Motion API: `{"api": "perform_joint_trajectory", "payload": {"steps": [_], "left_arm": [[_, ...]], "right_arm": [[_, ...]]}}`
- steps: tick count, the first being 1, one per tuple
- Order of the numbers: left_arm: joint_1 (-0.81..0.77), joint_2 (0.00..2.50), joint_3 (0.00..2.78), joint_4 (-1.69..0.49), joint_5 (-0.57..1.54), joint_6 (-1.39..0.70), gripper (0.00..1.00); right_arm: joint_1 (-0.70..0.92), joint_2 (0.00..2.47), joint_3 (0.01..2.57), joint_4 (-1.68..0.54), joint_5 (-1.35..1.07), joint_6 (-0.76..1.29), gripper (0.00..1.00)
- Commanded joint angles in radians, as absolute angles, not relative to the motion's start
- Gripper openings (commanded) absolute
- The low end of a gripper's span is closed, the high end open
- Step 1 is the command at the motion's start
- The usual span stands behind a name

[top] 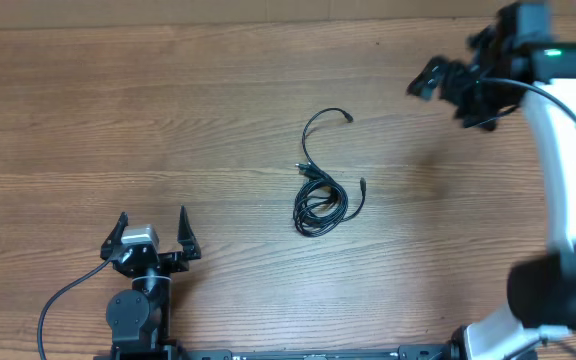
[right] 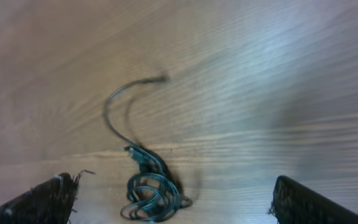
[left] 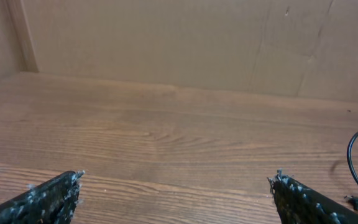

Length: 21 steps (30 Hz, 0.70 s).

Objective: Untangle cables
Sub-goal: 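Raise both arms and move the grippers toward the black cable bundle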

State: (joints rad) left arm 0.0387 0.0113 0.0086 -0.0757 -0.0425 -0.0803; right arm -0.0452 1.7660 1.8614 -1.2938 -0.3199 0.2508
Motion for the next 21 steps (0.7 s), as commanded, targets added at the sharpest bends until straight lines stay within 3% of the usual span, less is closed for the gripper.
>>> {"api": "perform_joint_trajectory", "payload": {"steps": [1,6,16,21], "left_arm": [[0.033,0.006,0.006,-0.074,-0.055,-0.101,0.99],[0.033,0.006,0.006,-0.074,-0.055,-0.101,1.00],[0.033,0.006,0.006,-0.037,-0.117,-0.109,1.00],[0.033,0.006,0.117,0.110,0.081,-0.037,1.00]], "right_arm": [[-0.017,1.560,2.040,-1.406,-0.120,0.177,1.00],[0.083,1.288,2.093,-1.480,0.015,0.177,1.00],[0.105,0.977,2.093,-1.557,-0.074,0.186,1.00],[0.105,0.978,2.077,-1.557,-0.122,0.249,1.00]]}}
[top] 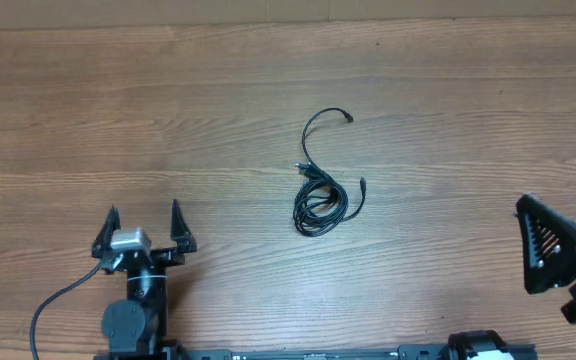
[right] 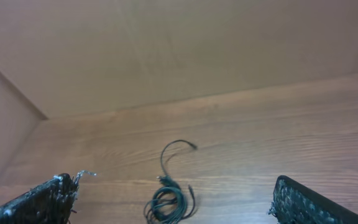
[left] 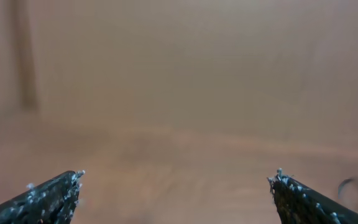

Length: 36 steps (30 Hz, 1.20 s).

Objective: Untangle cables
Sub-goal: 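Raise both arms and move the grippers toward the black cable bundle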

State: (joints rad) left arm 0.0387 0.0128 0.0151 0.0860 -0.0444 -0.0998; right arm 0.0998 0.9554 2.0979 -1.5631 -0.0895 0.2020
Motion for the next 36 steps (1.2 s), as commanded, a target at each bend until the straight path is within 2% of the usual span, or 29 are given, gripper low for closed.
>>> {"api": "perform_joint_trajectory", "payload": {"steps": [1,7,14,16,21,25,28,33,36], "left_arm": [[0.033,0.008,0.175,0.080,0.081,-0.020,1.00],[0.033,0.134,0.715,-0.123,-0.036,0.074,1.00],[0.033,0.594,1.445,-0.263,0.002,0.170,1.00],[0.033,0.883,1.819,-0.515,0.145,0.181,1.00],[0.029,1.229,2.208,-0.941,0.245,0.230,1.00],[-0.049,1.364,2.271,-0.991,0.302,0.265,1.00],[-0.165,1.422,2.238,-0.979,0.279,0.337,1.00],[-0.410,1.449,1.995,-0.856,0.006,0.422,1.00],[-0.475,1.443,1.855,-0.781,-0.080,0.425,1.00]], "right_arm": [[0.105,0.986,2.068,-1.557,-0.126,0.261,1.00],[0.105,1.063,2.000,-1.550,-0.160,0.262,0.99],[0.105,1.236,1.964,-1.555,-0.258,0.261,1.00],[0.106,1.321,1.964,-1.568,-0.262,0.256,0.99],[0.147,1.369,1.964,-1.573,-0.128,0.254,1.00],[0.207,1.369,1.964,-1.570,-0.023,0.255,1.00],[0.231,1.369,1.964,-1.591,0.038,0.255,1.00],[0.241,1.369,1.964,-1.654,0.155,0.262,1.00],[0.241,1.369,1.963,-1.687,0.215,0.263,1.00]]}}
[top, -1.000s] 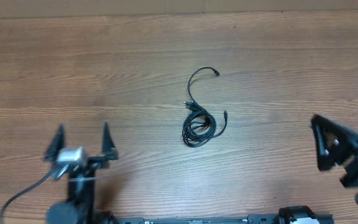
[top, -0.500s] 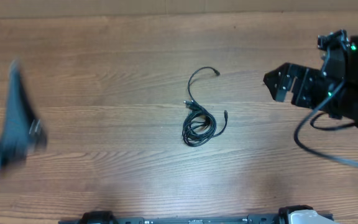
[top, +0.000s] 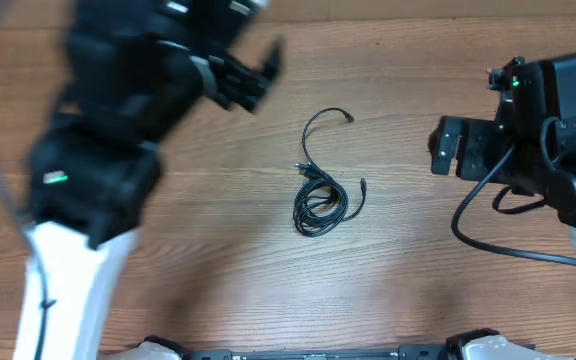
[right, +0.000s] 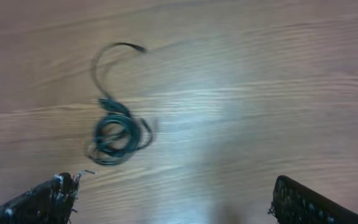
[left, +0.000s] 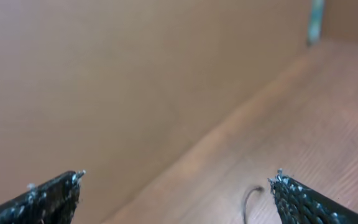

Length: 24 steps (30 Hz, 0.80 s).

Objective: Untangle cables
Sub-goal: 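Raise both arms and move the grippers toward the black cable bundle, then lower the right gripper onto the cable bundle and grasp a loop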

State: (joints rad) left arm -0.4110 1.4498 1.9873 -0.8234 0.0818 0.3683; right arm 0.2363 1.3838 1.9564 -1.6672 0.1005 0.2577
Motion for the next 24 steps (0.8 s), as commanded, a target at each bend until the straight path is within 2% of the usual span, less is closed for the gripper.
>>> {"api": "perform_joint_trajectory", "payload": {"steps": [1,7,11,16,18,19,24], "left_arm": [[-0.484,1.444,1.810,-0.754,-0.096,0.424,1.00],[-0.456,1.447,1.601,-0.681,-0.095,0.456,1.00],[-0.444,1.462,1.520,-0.688,-0.064,0.449,0.99],[-0.447,1.520,1.499,-0.737,-0.026,0.398,0.99],[-0.445,1.549,1.499,-0.759,-0.031,0.344,1.00],[-0.430,1.589,1.499,-0.795,-0.041,0.247,1.00],[-0.387,1.702,1.499,-0.867,-0.041,0.235,1.00]], "right_arm": [[0.241,1.368,1.963,-1.694,0.236,0.267,0.99],[0.240,1.366,1.906,-1.664,0.268,0.318,1.00],[0.240,1.370,1.771,-1.498,0.255,0.416,1.00],[0.240,1.409,1.603,-1.322,0.181,0.420,1.00],[0.240,1.436,1.553,-1.298,0.181,0.419,1.00],[0.240,1.476,1.501,-1.294,0.174,0.419,1.00],[0.240,1.562,1.418,-1.293,-0.009,0.417,1.00]]}}
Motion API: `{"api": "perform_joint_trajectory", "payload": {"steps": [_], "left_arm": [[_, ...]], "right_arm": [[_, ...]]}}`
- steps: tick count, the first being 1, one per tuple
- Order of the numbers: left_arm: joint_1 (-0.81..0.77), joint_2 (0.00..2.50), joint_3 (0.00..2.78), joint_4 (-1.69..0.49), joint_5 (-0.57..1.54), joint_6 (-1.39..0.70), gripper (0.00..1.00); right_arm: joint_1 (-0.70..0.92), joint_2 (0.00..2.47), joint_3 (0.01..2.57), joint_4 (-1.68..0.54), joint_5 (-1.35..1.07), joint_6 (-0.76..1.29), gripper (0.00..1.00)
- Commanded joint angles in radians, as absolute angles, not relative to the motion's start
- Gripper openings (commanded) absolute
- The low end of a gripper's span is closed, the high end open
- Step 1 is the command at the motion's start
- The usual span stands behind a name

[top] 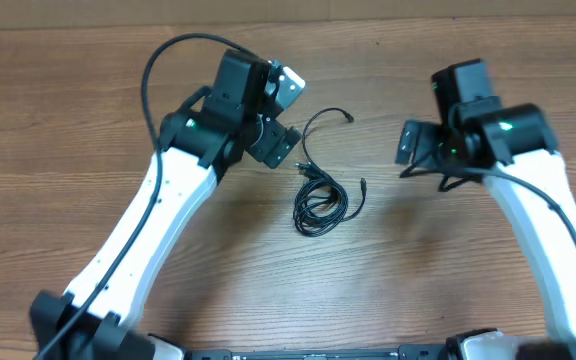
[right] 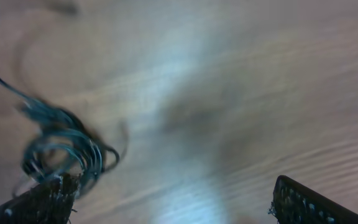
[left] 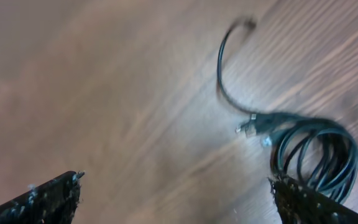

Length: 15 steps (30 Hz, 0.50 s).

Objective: Untangle cables
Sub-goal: 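Lower the right gripper onto the cable bundle and grasp a loop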

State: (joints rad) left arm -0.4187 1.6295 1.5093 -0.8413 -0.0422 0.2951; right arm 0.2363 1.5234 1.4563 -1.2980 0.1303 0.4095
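Observation:
A tangled black cable (top: 320, 205) lies mid-table as a tight coil, with one loose end (top: 348, 116) arcing toward the back. My left gripper (top: 276, 146) hangs just left of that arc, open and empty. In the left wrist view (left: 173, 190) the coil (left: 316, 155) lies by the right fingertip. My right gripper (top: 415, 148) hovers right of the cable, also open and holding nothing. The right wrist view (right: 173, 193) is blurred, with the coil (right: 61, 149) at lower left.
The wooden table (top: 88, 210) carries only the cable. A cardboard wall runs along the table's back edge (top: 68, 20). Both white arms reach in from the front corners.
My left gripper was up at the back left, facing the wall, and is now low beside the cable's loose arc. My right gripper has moved left toward the cable. The cable lies unchanged.
My left gripper sat open at the front left and my right gripper was at the back right. The right gripper then showed at the front right edge. Later both arms were over the table's back half, and now both flank the unmoved cable.

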Motion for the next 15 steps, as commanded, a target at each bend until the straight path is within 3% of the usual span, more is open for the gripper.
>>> {"api": "perform_joint_trajectory", "payload": {"steps": [1,9,15], "left_arm": [[-0.380,1.722,1.499,-0.875,-0.041,0.235,1.00],[-0.282,1.812,1.499,-0.834,0.009,0.148,1.00],[-0.215,1.812,1.499,-0.845,0.354,0.182,1.00]], "right_arm": [[0.240,1.572,1.408,-1.289,-0.039,0.414,1.00],[0.301,1.590,1.261,-1.152,-0.199,0.359,1.00],[0.391,1.590,1.084,-0.921,-0.218,0.332,1.00]]}}
